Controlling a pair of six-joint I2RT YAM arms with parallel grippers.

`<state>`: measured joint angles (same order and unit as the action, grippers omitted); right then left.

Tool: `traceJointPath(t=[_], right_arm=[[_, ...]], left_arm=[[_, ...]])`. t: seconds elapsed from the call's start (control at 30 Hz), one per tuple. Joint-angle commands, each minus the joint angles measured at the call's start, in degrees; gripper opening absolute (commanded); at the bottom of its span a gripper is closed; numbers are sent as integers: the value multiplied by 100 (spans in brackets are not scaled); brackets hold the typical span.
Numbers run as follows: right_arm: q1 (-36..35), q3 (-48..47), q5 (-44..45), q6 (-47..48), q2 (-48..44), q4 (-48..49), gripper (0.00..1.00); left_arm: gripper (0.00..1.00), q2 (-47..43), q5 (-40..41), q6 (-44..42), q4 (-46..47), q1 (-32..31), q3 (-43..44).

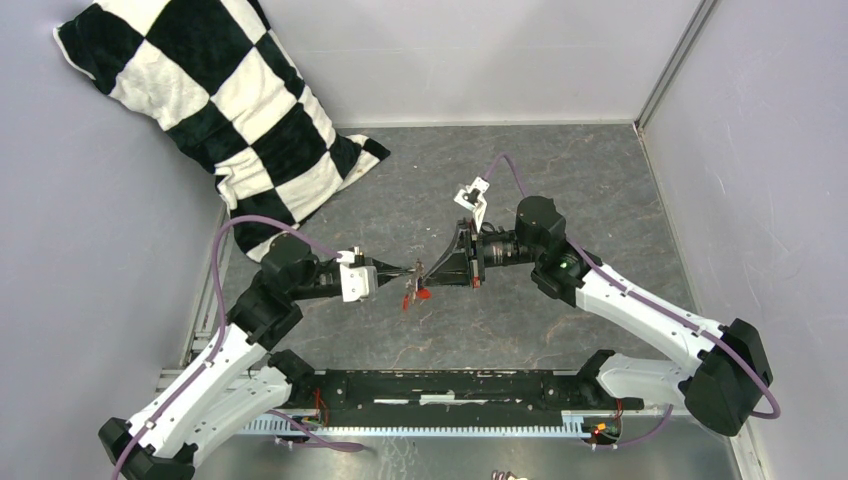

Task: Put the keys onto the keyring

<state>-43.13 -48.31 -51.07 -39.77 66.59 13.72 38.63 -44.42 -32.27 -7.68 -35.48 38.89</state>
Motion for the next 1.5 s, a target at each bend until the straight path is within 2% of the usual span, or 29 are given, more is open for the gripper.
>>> traceJointPath(t=[0.0,0.3,1.47], right_arm=[[-35,24,-149,81,17,250,0],[-28,-59,-78,218,-66,200,1],[-38,-194,194,312,-214,114,0]], left_arm=[[2,125,-458,501,-58,-14,543],[2,184,-844,254,-542,-19,712],[2,131,-857,100,-831,-18,707]])
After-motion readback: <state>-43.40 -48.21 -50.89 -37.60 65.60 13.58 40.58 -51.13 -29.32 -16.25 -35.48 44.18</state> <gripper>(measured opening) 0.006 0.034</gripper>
